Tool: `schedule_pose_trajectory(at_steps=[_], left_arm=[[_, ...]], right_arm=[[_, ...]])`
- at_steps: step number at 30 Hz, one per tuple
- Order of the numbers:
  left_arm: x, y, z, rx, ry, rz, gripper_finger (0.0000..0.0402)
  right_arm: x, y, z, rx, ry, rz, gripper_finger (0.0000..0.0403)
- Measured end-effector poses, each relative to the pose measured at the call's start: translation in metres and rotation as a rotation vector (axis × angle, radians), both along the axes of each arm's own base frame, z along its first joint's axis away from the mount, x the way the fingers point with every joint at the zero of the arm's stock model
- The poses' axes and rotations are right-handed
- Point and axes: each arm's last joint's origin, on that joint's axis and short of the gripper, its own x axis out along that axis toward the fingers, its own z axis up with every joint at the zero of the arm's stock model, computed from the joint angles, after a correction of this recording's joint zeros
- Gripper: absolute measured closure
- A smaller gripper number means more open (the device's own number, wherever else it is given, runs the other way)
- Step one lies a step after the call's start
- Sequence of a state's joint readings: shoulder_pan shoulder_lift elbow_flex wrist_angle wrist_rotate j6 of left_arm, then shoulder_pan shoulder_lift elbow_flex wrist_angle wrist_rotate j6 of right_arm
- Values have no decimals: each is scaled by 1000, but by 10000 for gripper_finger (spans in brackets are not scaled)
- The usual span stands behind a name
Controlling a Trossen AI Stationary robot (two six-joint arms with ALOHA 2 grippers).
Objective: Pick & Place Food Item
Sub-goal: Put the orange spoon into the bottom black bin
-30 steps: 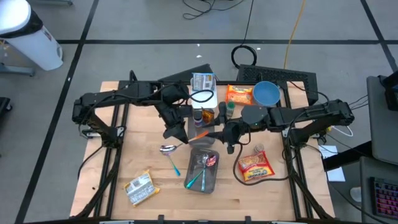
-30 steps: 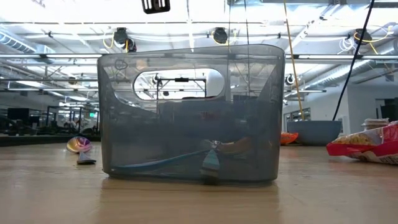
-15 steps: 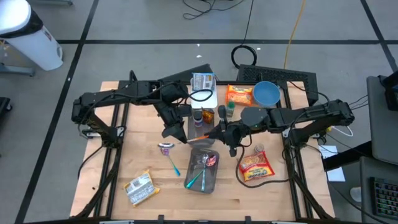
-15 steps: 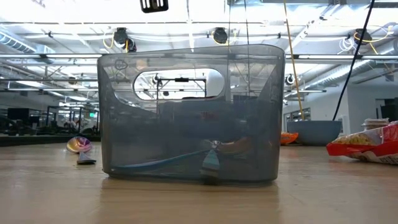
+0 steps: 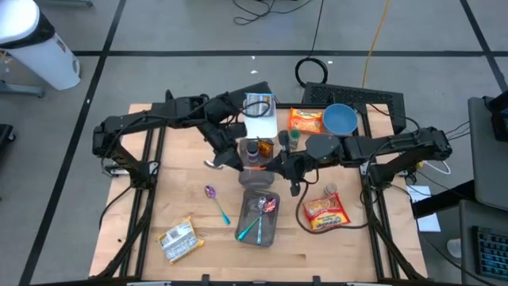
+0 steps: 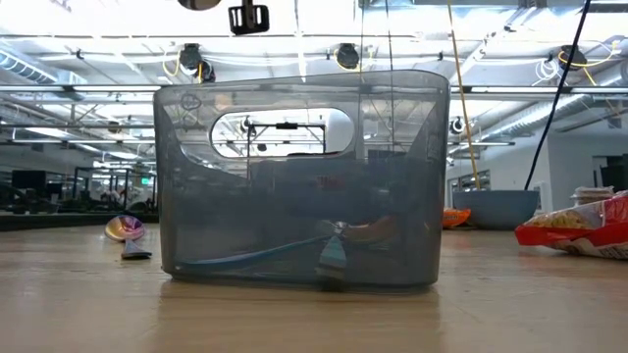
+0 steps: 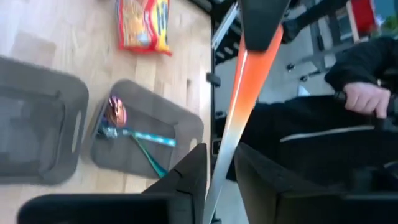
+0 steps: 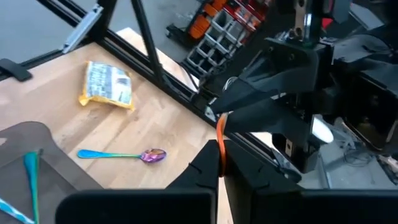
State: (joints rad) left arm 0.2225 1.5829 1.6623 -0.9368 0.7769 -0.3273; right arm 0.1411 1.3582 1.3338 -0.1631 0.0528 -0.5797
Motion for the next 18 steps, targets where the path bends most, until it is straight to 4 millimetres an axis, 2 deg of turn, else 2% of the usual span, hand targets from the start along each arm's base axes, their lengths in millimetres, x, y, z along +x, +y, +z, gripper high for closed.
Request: schedule_pose_trajectory(at_steps=[5,10,13,18], left_arm=[[5,12,7,3,-89,48,272],[6,36,16,25,-212,101,234],[0,55,22,37,-265,158,220],[-25,82,46,80,-329,256,209]], right_arm=[[-1,0,1,5,2,-7,402],[-5,0,3,53,2,-14,402],[-7,-2,3,75,17,-67,403],[-25,-9,4,24,91,-245,403]])
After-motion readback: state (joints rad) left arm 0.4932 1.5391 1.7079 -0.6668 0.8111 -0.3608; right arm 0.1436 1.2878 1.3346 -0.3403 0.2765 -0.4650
